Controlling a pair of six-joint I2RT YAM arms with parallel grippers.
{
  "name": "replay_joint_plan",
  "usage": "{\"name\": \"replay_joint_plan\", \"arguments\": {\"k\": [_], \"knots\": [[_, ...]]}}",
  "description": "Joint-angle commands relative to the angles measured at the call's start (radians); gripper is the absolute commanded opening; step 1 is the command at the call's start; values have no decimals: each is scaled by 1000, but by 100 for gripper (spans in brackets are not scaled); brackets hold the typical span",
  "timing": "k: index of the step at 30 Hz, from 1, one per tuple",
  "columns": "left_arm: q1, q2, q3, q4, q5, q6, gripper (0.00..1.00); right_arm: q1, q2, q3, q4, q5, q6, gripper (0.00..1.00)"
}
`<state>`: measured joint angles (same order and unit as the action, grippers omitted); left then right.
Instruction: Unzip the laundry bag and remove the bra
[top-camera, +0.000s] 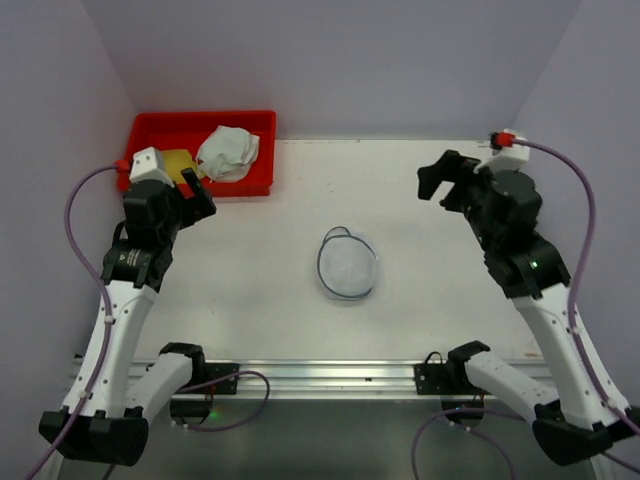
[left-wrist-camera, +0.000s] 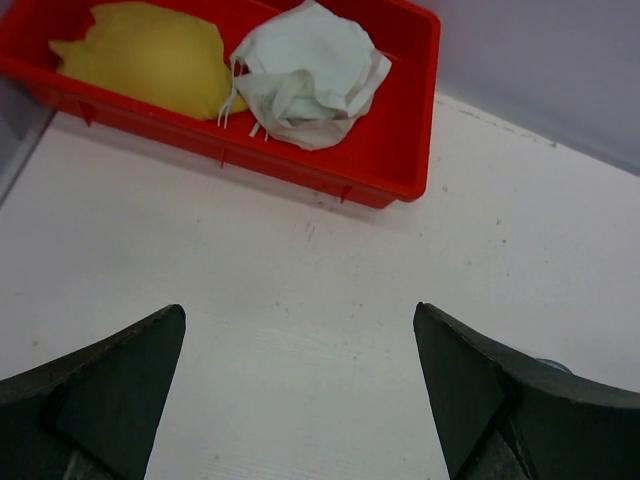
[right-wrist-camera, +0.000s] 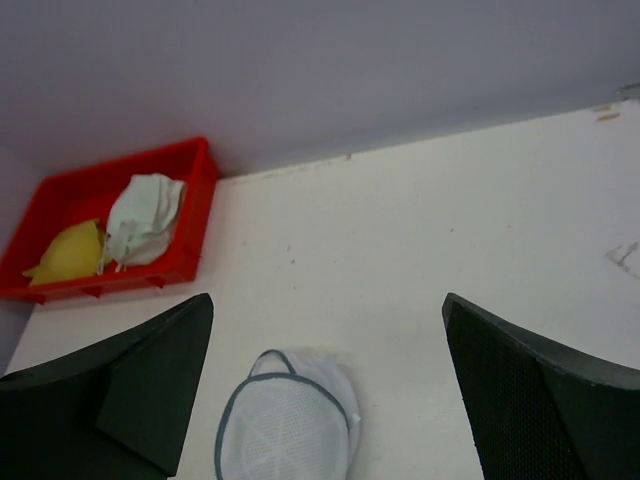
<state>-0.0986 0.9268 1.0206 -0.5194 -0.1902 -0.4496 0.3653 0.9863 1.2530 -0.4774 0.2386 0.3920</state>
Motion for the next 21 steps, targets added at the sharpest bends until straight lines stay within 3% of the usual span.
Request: {"name": "replay_joint_plan", "arguments": {"k": [1,5,9,21], "knots": [[5,-101,125,-117,-52,100,100,0,-186,-3,-82,146,-71,99],[5,-187,240,-215,-89,143,100,1,-343,0,-133,244,-113,99],[4,-267,326,-280,-77,149,100,1,-484,-29,-147,232,-116,99],[-6,-448,300,-343,-156,137,100,1,-727,-139,-116,104,-192,99]]}}
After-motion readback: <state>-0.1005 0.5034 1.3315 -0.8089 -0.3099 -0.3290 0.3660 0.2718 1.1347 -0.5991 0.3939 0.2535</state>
